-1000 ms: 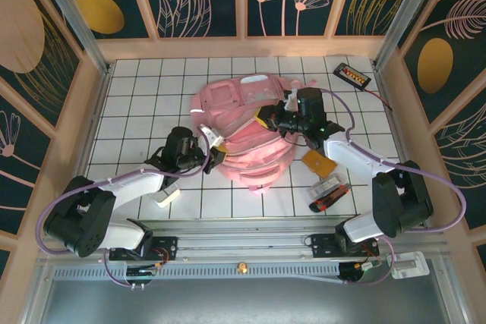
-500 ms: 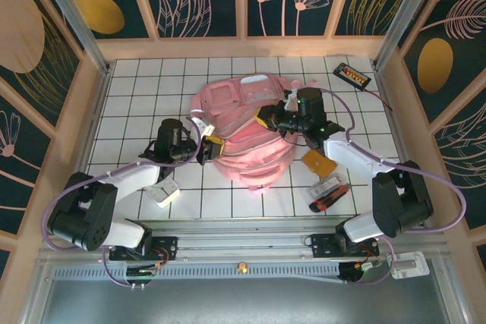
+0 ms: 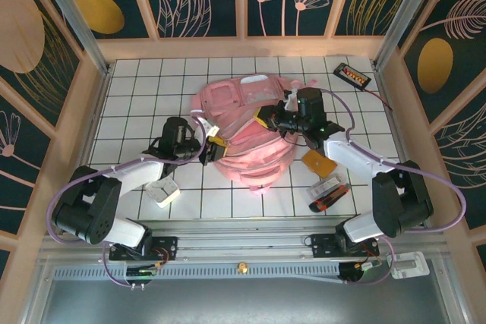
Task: Pack books, pencil case, and school supplies into a backpack
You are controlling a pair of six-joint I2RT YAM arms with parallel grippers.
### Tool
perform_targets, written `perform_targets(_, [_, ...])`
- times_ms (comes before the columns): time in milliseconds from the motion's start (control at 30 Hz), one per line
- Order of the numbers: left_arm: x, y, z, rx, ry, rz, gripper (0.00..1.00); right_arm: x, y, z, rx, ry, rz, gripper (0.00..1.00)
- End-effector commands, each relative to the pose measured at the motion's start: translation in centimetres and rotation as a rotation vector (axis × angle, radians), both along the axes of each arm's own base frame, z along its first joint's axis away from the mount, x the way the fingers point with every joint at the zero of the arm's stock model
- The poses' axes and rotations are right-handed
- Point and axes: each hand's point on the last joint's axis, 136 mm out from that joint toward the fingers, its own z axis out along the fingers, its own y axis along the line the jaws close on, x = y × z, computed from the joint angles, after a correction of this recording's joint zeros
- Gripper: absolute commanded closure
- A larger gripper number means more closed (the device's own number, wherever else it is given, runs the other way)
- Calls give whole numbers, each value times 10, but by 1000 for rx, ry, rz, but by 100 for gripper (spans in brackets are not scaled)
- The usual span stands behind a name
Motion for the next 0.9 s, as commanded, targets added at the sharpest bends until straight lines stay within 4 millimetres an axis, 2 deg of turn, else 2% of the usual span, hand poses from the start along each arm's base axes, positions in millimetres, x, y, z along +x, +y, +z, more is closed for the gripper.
perform_targets(0, [-6, -2, -10, 26, -14, 1, 58, 1, 6, 43, 87, -140, 28, 100])
perform_targets(367, [0, 16, -3, 7, -95, 134, 59, 1, 7, 41, 91, -136, 30, 100])
perform_targets(500, [0, 13, 1, -13, -104, 118, 60, 1, 7, 42, 94, -138, 30, 100])
perform_targets(767, [-4, -4, 22, -92, -151, 29, 60, 0, 9, 39, 91, -131, 32, 100])
perform_targets(867, [-7, -9, 21, -96, -140, 1, 61, 1, 10, 40, 93, -133, 32, 100])
